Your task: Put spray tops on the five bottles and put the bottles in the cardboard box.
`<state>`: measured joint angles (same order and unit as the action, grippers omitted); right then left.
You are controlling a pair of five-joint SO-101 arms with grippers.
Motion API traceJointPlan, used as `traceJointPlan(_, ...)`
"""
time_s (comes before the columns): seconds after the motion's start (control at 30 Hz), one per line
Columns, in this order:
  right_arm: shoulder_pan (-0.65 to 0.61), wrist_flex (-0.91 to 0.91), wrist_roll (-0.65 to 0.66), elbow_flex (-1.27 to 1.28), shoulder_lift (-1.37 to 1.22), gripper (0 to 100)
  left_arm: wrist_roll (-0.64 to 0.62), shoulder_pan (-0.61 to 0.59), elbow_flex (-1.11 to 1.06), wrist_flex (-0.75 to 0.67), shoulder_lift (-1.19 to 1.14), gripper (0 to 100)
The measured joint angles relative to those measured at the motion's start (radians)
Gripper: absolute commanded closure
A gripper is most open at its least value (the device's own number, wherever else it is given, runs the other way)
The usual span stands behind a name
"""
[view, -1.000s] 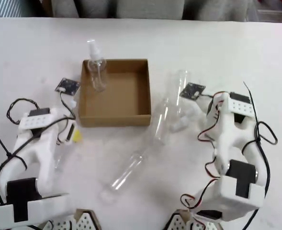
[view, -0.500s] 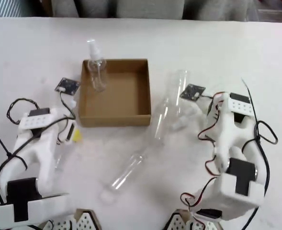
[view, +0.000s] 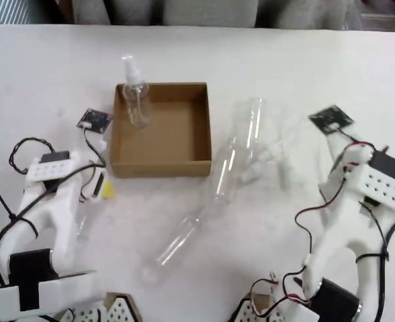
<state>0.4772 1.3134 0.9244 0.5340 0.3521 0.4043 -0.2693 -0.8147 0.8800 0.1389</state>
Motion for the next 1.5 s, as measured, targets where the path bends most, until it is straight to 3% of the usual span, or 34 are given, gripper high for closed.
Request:
traceJointPlan(0.13,0.046,-0.026,-0.066,0.114,0.009,85.0,0.000,0.000,0.000,0.000,0.000,89)
traceJointPlan(0.3,0.078,-0.189,-0.103,0.230,0.009,84.7,0.000,0.000,0.000,0.000,0.000,89)
traceJointPlan(0.8,0.075,-0.531,-0.109,0.439,0.009,84.6,0.000,0.000,0.000,0.000,0.000,89)
traceJointPlan(1.13,0.018,-0.572,-0.110,0.446,-0.003,84.6,0.000,0.000,0.000,0.000,0.000,89)
traceJointPlan(1.5,0.020,-0.663,-0.109,0.390,-0.219,86.8,0.000,0.000,0.000,0.000,0.000,89)
